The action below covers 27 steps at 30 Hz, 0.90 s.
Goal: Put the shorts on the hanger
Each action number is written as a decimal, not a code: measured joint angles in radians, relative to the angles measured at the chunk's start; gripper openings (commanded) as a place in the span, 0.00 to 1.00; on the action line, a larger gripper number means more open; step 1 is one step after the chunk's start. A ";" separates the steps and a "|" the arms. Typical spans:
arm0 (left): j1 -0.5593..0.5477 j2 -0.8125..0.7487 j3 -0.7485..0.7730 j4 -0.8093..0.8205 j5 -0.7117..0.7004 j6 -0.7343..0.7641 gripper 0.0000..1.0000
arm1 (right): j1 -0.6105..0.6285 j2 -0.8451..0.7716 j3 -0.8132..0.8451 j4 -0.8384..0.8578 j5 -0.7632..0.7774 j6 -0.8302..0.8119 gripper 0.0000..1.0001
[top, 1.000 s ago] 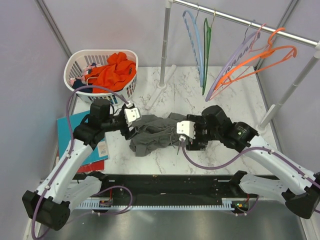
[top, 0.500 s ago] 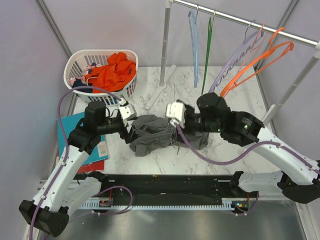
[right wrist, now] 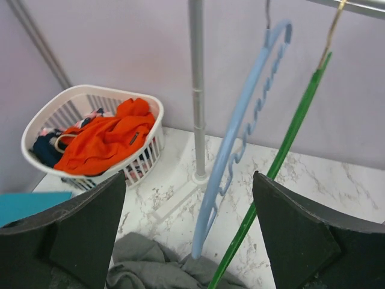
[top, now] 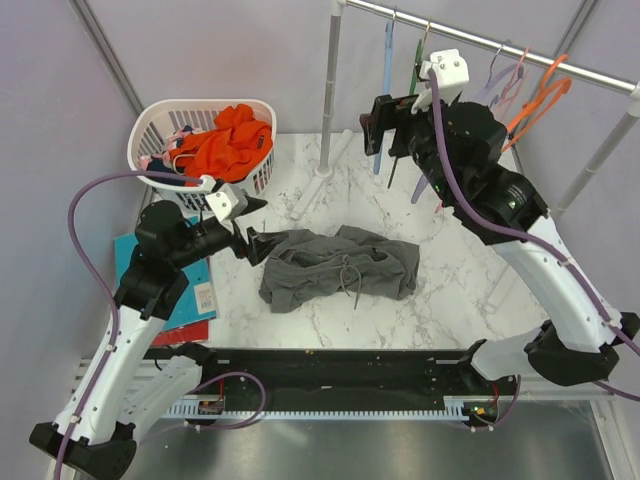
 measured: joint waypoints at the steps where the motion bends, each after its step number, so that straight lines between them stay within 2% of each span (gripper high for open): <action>1: 0.000 -0.002 0.000 0.008 0.001 -0.013 0.86 | -0.021 0.019 0.011 -0.006 0.018 0.032 0.94; 9: 0.000 -0.017 -0.004 0.051 0.002 -0.053 0.87 | -0.111 0.127 0.074 -0.011 0.056 0.197 0.90; 19: 0.000 -0.043 -0.013 0.070 0.002 -0.061 0.87 | -0.192 0.239 0.107 -0.007 0.039 0.285 0.87; 21: 0.000 -0.046 -0.013 0.070 0.002 -0.061 0.87 | -0.214 0.267 0.119 -0.006 0.019 0.307 0.83; 24: 0.000 -0.050 -0.019 0.071 0.002 -0.061 0.87 | -0.247 0.304 0.136 -0.008 -0.015 0.346 0.68; 25: 0.000 -0.052 -0.024 0.071 0.002 -0.061 0.87 | -0.255 0.311 0.139 -0.008 -0.027 0.354 0.58; 27: 0.000 -0.055 -0.033 0.070 0.002 -0.061 0.87 | -0.270 0.322 0.141 -0.010 -0.050 0.378 0.48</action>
